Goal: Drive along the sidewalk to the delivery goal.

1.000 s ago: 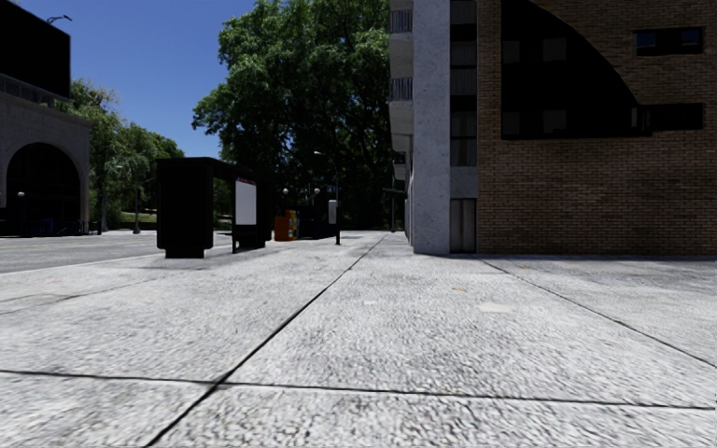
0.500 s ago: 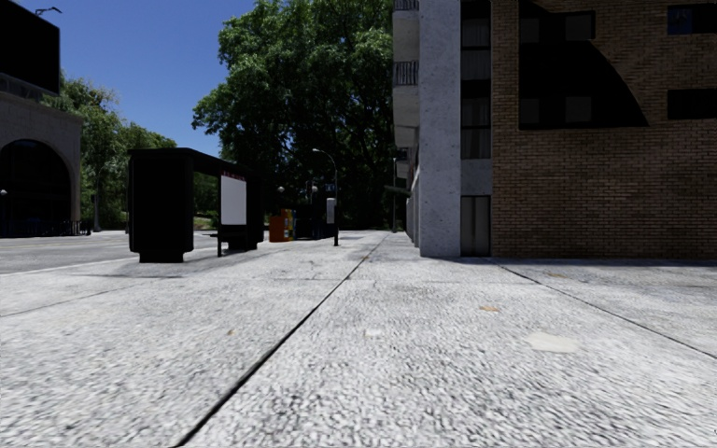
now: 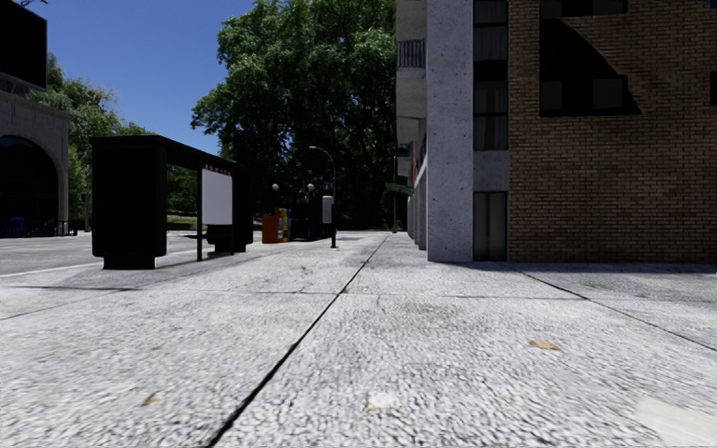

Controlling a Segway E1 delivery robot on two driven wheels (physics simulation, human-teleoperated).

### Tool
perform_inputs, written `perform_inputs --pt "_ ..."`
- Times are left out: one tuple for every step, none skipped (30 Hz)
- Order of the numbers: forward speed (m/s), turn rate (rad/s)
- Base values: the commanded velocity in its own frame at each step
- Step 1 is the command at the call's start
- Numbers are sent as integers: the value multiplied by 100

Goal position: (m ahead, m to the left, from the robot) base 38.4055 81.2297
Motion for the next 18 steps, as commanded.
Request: perform_inputs --pt "200 0" --pt "200 0" --pt "200 -5" --pt "200 -20" --pt "200 -20" --pt "200 -26" --pt "200 -28" --pt "200 -28" --pt "200 -29" --pt "200 -29" --pt "200 -29" --pt "200 -29" --pt "200 -29" --pt "200 -29" --pt "200 -29" --pt "200 -29" --pt "200 -29" --pt "200 -29"
